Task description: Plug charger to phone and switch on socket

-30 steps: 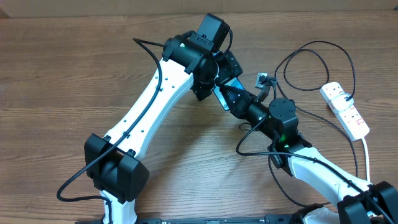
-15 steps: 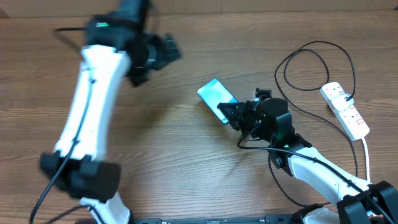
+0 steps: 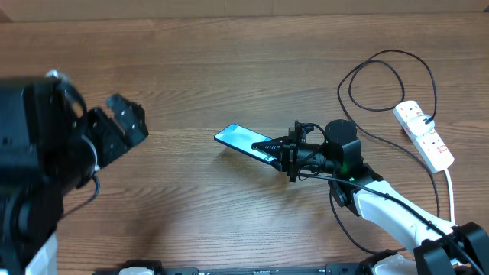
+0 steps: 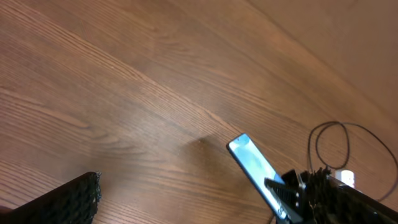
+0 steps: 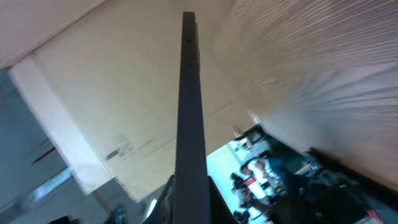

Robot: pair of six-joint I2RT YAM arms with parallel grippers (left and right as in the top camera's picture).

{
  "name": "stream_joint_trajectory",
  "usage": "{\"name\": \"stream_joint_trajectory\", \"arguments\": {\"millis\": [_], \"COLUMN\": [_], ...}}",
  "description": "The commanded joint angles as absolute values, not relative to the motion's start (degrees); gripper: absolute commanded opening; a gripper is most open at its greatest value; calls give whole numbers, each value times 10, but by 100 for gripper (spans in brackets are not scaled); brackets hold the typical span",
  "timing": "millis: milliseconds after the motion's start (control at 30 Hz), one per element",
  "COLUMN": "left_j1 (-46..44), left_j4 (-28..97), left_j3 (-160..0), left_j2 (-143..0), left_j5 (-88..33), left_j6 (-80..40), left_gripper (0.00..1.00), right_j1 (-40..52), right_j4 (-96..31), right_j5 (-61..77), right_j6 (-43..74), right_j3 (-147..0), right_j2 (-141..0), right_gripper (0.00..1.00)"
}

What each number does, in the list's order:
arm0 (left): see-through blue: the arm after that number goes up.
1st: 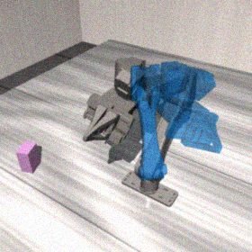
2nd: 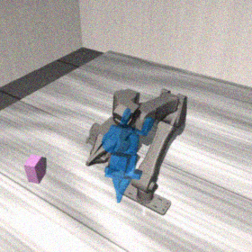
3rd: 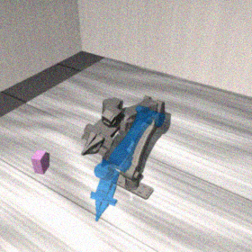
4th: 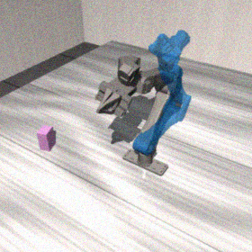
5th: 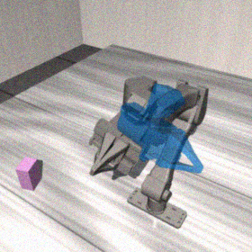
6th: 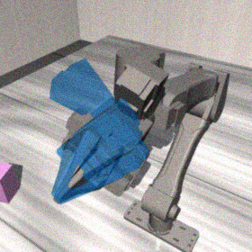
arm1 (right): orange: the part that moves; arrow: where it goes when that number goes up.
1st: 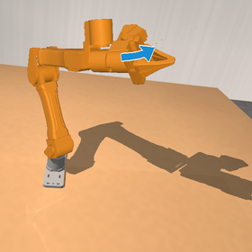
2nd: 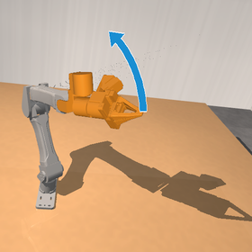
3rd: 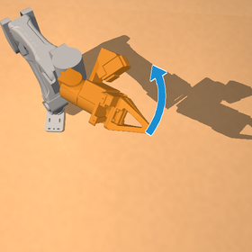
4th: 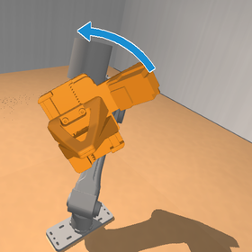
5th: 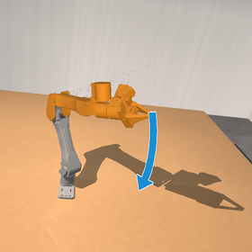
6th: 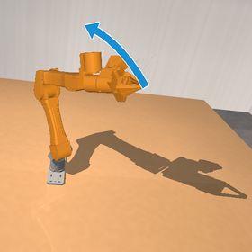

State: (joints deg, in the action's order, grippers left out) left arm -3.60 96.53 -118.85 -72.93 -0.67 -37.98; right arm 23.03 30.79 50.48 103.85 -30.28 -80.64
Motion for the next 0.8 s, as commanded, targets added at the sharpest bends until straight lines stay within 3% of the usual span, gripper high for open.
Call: {"name": "stream_joint_trajectory", "arguments": {"millis": [0,133,200,333,433,600,767], "left_j1": [-43,-43,-43,-43,-50,-115,-172], "left_j4": [968,955,908,724,609,386,287], "left_j3": [-1124,-1012,-930,-741,-620,-478,-467], "left_j2": [-689,-647,-621,-564,-554,-555,-556], "left_j5": [4,-42,-141,-288,-334,-360,-281], "left_j6": [-450,-517,-517,-580,-623,-718,-796], "left_gripper": [100,100,100,100,100,90,86], "right_j1": [233,233,233,233,233,233,233], "right_j4": [385,422,419,419,419,417,414], "right_j5": [522,522,522,522,522,517,518], "right_j6": [1103,1113,1112,1112,1113,1112,1112], "right_j3": [-312,-312,-312,-312,-312,-312,-312], "right_j2": [-801,-801,-801,-801,-801,-801,-801], "right_gripper": [4,4,4,4,4,4,4]}}
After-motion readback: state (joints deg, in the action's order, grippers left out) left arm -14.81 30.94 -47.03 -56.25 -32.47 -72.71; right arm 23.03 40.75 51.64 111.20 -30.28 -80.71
